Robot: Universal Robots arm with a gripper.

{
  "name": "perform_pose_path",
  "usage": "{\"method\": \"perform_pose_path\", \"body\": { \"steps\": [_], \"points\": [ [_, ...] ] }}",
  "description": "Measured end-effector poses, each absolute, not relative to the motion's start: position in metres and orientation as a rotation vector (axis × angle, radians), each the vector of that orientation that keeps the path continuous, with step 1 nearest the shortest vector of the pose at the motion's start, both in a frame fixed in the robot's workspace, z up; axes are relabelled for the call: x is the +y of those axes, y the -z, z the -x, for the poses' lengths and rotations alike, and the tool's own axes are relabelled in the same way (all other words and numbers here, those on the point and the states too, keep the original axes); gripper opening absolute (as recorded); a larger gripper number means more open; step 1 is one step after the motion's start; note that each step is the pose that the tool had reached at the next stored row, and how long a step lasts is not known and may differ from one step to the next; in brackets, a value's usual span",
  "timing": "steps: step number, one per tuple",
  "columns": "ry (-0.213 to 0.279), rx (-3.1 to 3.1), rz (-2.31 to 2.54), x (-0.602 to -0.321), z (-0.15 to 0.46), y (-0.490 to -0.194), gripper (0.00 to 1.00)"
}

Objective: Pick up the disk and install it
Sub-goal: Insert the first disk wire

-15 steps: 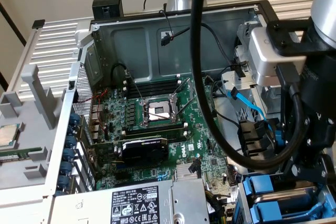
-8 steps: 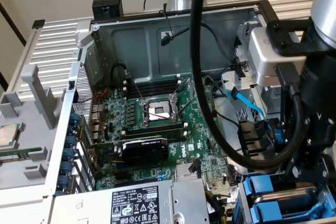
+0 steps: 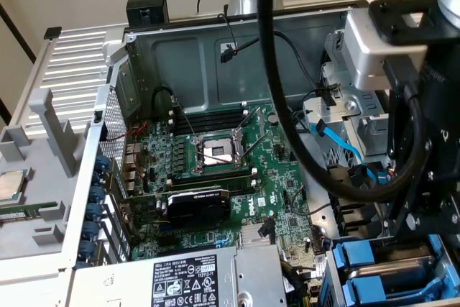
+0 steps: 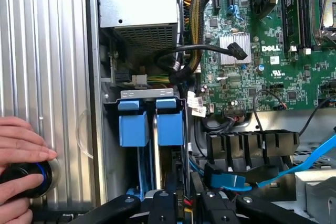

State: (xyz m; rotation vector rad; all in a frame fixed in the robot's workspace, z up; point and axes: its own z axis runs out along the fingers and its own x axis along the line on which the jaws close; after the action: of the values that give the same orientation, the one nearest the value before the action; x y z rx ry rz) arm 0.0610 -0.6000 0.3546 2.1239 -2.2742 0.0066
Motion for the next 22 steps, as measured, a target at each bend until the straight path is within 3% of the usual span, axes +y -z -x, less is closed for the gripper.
{"method": "perform_pose_path", "body": {
  "steps": [11,22],
  "points": [
    [-0.024,-2.267,-2.116,-0.599,-0.061,-0.398,0.25],
    [-0.036,-2.263,-2.111,-0.595,-0.052,-0.402,0.25]
  ]
}}
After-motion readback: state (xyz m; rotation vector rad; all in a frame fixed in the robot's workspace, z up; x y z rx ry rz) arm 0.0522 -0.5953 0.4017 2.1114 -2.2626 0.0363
